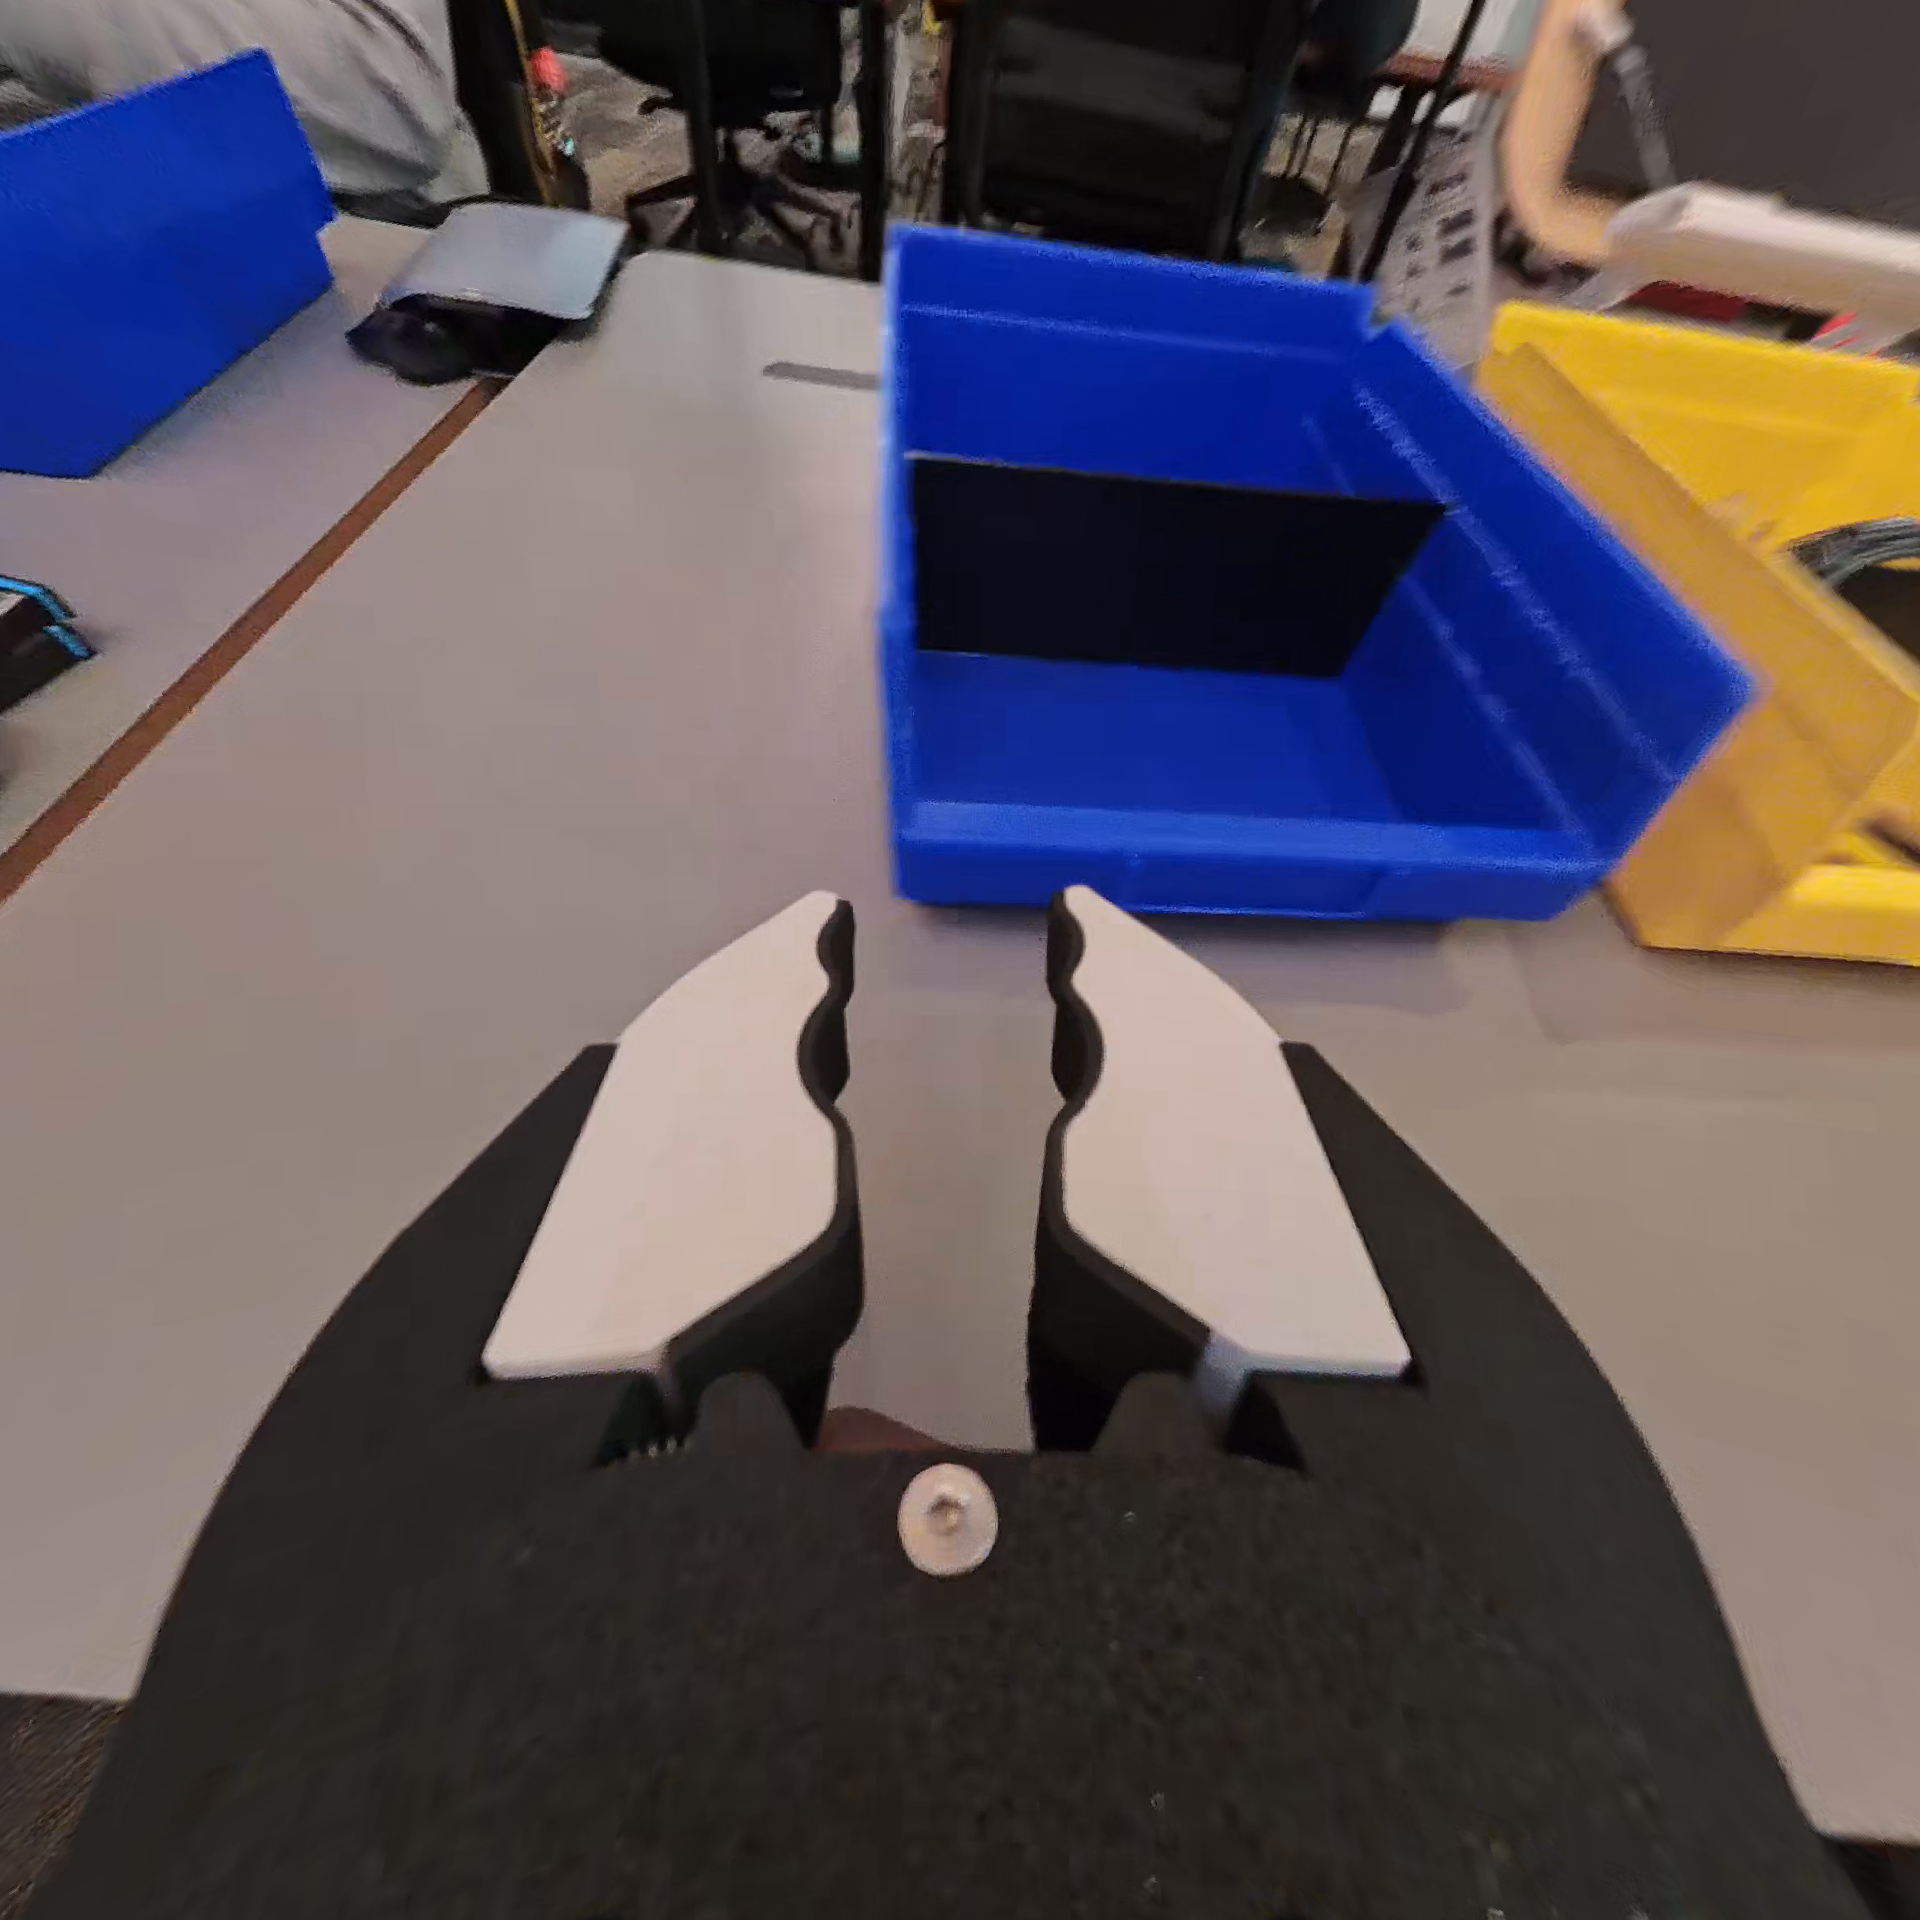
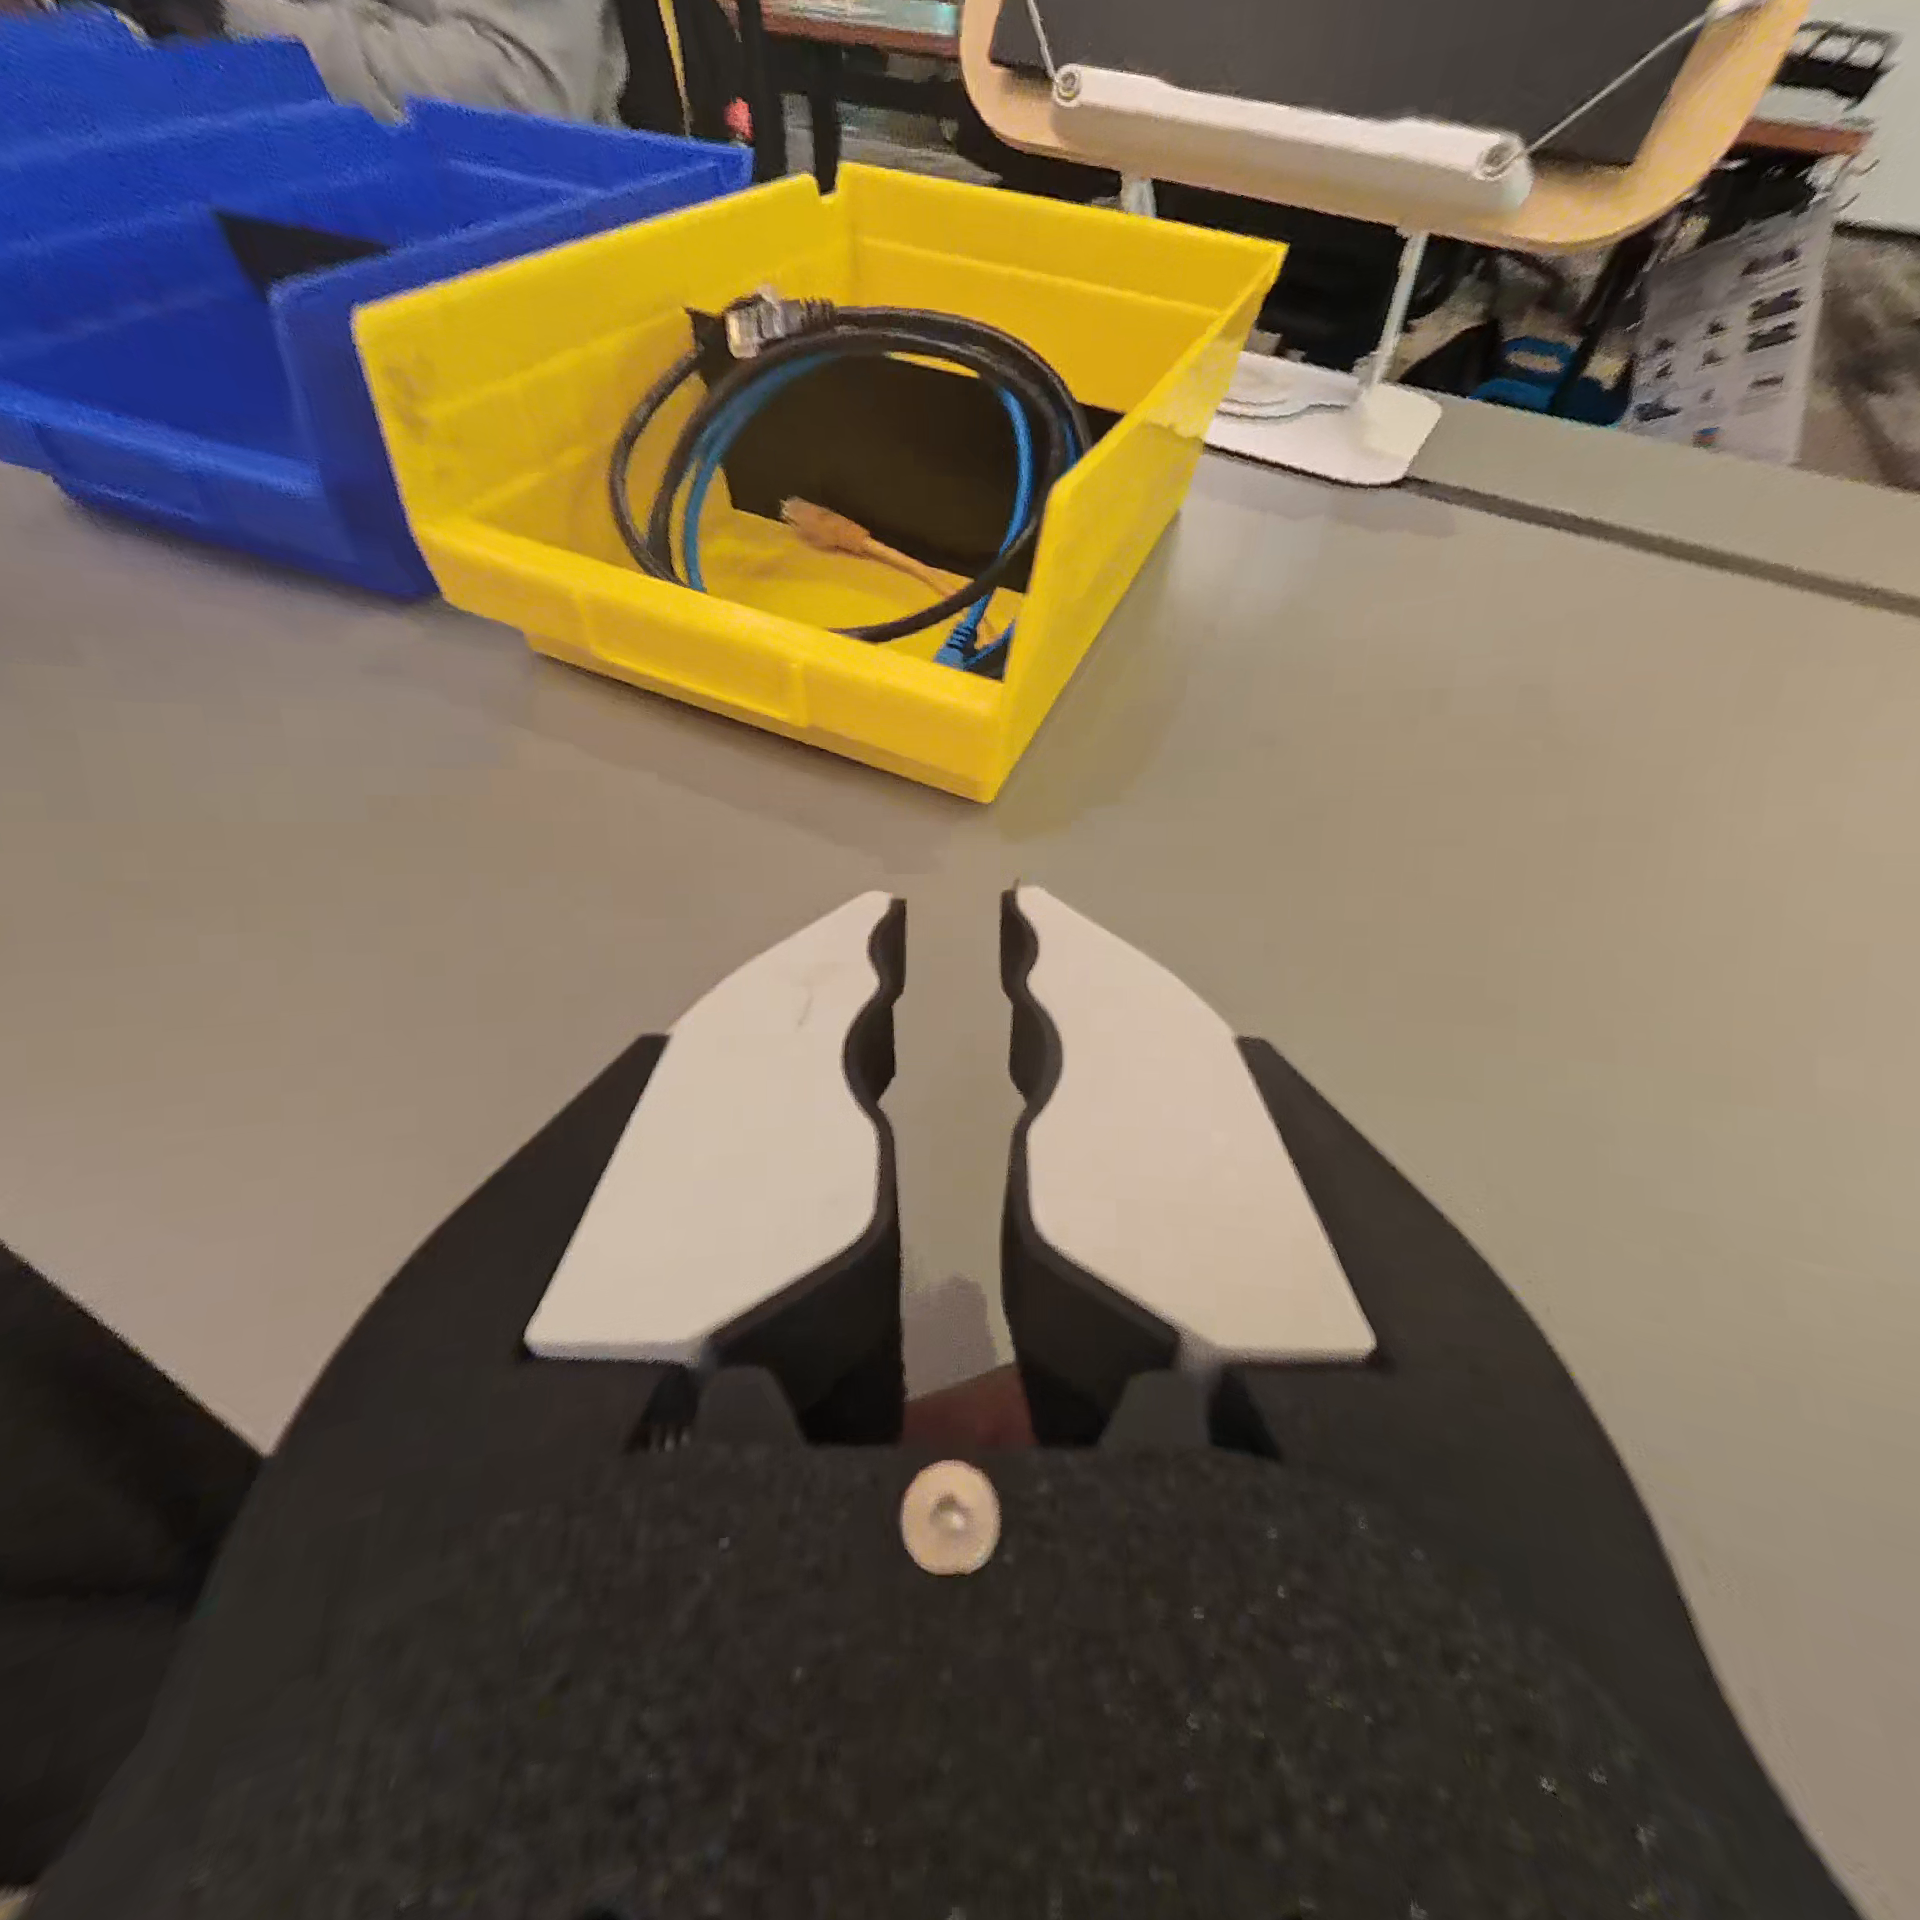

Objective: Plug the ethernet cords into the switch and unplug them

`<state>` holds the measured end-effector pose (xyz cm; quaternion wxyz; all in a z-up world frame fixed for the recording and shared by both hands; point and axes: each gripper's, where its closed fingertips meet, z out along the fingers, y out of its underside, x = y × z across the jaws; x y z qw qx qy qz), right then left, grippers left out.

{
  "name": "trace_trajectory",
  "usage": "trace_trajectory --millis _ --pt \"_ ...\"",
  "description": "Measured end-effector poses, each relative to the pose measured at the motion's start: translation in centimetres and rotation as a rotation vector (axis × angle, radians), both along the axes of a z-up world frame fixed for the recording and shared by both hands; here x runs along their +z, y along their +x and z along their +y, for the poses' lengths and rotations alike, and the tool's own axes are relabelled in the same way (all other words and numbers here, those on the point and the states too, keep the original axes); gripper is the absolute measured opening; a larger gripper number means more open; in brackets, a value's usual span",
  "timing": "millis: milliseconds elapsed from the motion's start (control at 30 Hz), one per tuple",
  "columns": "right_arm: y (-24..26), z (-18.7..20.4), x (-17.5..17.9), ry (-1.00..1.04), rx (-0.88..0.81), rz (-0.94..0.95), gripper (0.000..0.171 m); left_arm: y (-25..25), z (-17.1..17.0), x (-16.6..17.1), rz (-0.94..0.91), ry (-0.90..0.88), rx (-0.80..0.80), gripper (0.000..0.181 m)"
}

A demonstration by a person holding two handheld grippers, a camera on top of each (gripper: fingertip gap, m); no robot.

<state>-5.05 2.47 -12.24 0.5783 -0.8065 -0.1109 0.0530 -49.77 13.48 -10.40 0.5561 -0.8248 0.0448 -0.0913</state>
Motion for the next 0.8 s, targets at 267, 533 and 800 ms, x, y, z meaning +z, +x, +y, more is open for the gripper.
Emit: trace_trajectory --millis 267,533,800 --pt "-1.8 -0.9 -0.3 0.036 0.060 -0.117 0.017 -0.2 4.4 -1.6 -0.042 0.029 -0.080 0.040" --pt "-1.9 -2.7 -0.8 0.071 0.062 -0.258 0.016 0.6 8.7 -1.6 0.021 -0.026 0.024 0.033" --pt "-4.3 -4.0 -1.0 0.053 0.107 -0.246 0.017 0.8 9.0 -2.4 -0.019 -0.090 0.033 0.002"
